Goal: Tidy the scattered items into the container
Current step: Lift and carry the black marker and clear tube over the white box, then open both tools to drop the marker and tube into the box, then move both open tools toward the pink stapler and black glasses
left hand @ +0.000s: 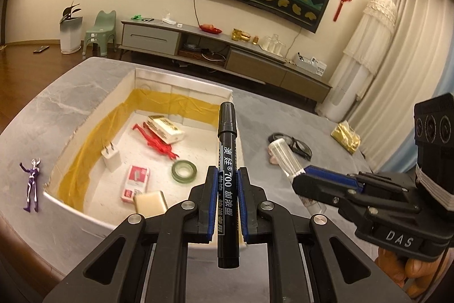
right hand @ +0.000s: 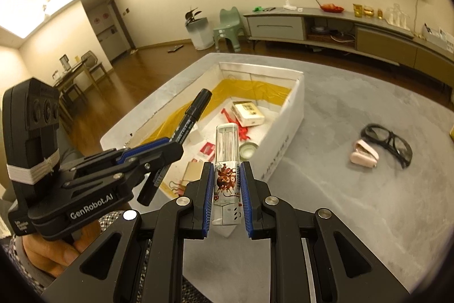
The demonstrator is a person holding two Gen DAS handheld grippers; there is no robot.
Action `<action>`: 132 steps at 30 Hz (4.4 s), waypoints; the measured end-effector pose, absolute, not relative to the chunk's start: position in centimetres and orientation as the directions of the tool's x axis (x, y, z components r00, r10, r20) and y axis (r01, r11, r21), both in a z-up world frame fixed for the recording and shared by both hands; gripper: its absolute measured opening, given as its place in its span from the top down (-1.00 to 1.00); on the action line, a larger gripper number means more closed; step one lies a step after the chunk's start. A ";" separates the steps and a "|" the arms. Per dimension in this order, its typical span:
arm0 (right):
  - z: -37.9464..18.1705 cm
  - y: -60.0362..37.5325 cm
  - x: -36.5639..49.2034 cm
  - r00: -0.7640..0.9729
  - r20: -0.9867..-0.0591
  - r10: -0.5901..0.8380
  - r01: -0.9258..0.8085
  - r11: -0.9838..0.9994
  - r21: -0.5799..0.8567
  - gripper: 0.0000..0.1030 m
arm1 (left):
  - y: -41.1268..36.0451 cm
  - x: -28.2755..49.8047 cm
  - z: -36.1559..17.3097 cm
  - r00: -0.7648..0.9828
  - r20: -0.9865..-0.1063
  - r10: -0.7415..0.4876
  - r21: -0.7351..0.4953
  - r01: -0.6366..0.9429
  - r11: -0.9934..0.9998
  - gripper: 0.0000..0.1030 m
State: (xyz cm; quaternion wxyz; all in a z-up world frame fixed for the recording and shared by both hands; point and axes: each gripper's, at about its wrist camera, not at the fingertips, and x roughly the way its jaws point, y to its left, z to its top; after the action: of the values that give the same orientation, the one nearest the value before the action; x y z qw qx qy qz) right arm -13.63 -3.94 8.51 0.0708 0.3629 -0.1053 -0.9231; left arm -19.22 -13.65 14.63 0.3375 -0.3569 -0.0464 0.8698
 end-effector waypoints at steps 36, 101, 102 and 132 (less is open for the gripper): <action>4.3 -4.7 -29.9 -0.578 -0.806 -0.127 0.062 -0.992 0.112 0.62 | -11.0 -25.4 7.8 -0.391 -0.761 0.518 -0.318 -0.471 -0.823 0.72; 6.8 -2.1 -16.5 -0.649 -0.695 -0.308 0.110 -0.943 0.315 0.40 | -10.4 -16.7 13.1 -0.439 -0.731 0.523 -0.260 -0.529 -0.808 -0.09; 6.8 -1.7 -16.0 -0.653 -0.691 -0.310 0.106 -0.941 0.322 0.40 | -10.0 -16.4 13.1 -0.437 -0.732 0.522 -0.256 -0.534 -0.806 -0.09; -0.4 19.3 -10.4 -0.723 -0.686 -0.083 -0.253 -0.892 0.374 0.18 | 8.5 -15.0 9.2 -0.337 -0.779 0.528 -0.168 -0.699 -0.695 -0.18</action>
State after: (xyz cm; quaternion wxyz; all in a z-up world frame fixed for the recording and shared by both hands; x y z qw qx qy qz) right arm -10.40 19.29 -0.37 -0.0473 0.3693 -0.2272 -0.8999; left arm -15.03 8.50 9.17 0.3780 -0.4340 0.0984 0.8118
